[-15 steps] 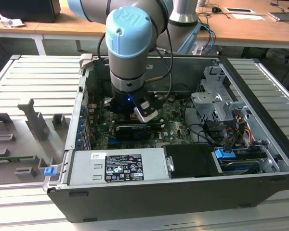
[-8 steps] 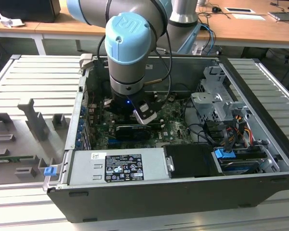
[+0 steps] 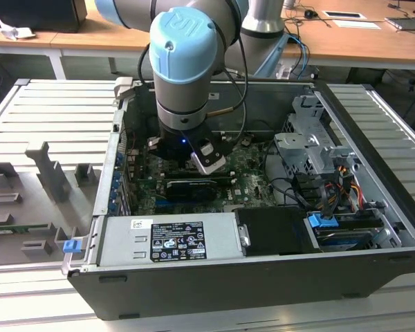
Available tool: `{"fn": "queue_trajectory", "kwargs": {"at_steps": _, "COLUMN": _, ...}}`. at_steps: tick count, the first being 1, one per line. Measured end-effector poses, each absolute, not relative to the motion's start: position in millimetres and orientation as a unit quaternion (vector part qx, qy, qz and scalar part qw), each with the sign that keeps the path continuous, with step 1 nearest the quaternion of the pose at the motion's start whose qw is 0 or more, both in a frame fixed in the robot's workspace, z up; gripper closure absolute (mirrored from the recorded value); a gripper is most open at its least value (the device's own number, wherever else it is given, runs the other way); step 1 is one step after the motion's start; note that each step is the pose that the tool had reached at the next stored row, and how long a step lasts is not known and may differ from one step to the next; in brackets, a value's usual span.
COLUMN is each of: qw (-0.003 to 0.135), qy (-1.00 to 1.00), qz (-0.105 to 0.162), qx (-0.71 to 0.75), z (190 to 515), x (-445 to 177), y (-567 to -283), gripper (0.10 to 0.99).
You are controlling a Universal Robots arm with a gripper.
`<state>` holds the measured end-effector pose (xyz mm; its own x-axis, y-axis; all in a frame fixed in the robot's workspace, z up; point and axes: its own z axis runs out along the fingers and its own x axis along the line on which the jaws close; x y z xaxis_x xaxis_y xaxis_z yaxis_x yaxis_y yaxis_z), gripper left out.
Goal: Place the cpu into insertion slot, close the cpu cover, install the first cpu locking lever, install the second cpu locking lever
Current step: 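Install the second cpu locking lever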
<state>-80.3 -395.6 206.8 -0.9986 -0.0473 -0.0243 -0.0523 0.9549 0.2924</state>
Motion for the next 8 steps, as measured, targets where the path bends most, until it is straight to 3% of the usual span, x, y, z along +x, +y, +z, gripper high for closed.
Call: {"fn": "queue_trajectory", "kwargs": {"at_steps": 8, "qw": 0.008, "qy": 0.989, "qz": 0.148, "qx": -0.025, "z": 246.1, "x": -80.4, "y": -395.2, "gripper": 0.98}}
